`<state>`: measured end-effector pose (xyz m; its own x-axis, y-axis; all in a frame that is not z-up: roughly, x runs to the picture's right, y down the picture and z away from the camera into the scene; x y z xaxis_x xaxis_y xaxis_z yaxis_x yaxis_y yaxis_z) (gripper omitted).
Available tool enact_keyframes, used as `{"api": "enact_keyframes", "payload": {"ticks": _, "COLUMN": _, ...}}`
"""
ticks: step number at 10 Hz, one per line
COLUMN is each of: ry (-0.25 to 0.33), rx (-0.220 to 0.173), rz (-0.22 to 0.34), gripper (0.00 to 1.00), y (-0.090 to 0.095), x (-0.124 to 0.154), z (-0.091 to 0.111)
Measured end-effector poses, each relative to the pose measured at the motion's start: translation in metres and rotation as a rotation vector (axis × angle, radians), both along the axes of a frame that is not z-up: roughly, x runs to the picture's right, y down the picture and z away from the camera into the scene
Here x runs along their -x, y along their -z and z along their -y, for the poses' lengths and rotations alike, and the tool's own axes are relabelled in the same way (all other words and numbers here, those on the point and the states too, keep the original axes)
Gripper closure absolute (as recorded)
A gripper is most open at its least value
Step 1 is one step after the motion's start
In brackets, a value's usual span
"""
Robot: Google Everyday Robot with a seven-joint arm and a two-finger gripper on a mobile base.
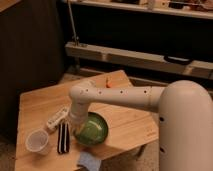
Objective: Drag the ceramic bowl in a circle
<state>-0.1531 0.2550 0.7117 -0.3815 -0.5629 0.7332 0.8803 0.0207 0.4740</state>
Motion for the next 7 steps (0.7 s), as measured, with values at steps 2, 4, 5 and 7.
{"api": "enact_keyframes", "payload": {"ticks": 2, "ry": 0.006, "rx": -0.004, "rz": -0.051, "gripper": 1.0, "y": 0.019, "x": -0.025, "z": -0.024}}
{"api": "enact_keyframes", "payload": {"ticks": 4, "ry": -0.014, "rx": -0.04, "rz": -0.125, "gripper": 1.0, "y": 0.024, "x": -0.046, "z": -0.028}}
{"api": "enact_keyframes", "payload": {"ticks": 5, "ry": -0.024, "rx": -0.062, "rz": -0.157, "gripper": 1.0, "y": 0.021, "x": -0.054, "z": -0.023}}
{"api": "enact_keyframes", "payload": {"ticks": 7, "ry": -0.047, "rx": -0.1, "rz": -0.222, "gripper": 1.0, "y": 0.002, "x": -0.077, "z": -0.004}}
